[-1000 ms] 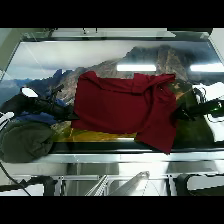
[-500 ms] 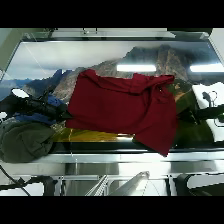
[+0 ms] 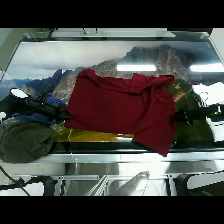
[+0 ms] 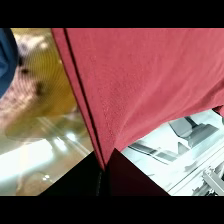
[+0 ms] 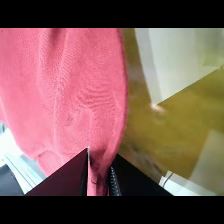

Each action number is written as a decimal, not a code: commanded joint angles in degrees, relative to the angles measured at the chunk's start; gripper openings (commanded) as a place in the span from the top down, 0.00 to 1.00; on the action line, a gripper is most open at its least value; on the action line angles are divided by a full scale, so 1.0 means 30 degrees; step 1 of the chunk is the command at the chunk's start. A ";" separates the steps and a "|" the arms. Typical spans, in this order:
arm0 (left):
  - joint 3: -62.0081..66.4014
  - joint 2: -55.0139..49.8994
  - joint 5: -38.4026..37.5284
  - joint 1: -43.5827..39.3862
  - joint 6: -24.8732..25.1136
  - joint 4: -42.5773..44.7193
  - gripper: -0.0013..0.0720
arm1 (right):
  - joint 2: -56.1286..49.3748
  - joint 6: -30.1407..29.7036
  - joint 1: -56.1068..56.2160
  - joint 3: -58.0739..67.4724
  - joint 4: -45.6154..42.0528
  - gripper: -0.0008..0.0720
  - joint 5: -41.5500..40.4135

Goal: Fold the shirts.

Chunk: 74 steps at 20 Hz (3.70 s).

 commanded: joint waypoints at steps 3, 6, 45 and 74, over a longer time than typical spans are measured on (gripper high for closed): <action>0.0022 0.0007 -0.0007 0.0015 -0.0015 -0.0022 0.95 | 0.0000 -0.0335 0.0073 0.0022 0.0066 0.91 0.0947; 0.0561 0.0015 -0.0933 0.0022 0.0583 -0.1792 0.95 | 0.0597 -0.0583 0.0073 0.0080 0.2433 0.97 0.1311; 1.2349 -0.9005 -0.0226 0.0313 0.3694 -0.8925 0.96 | -0.0299 -0.2251 0.2426 0.6594 0.9129 0.97 -0.5952; 1.9307 -1.3580 -0.0984 -0.1137 0.1137 0.0080 0.70 | -0.4707 -0.0430 0.1792 1.0382 0.2849 0.97 -0.3971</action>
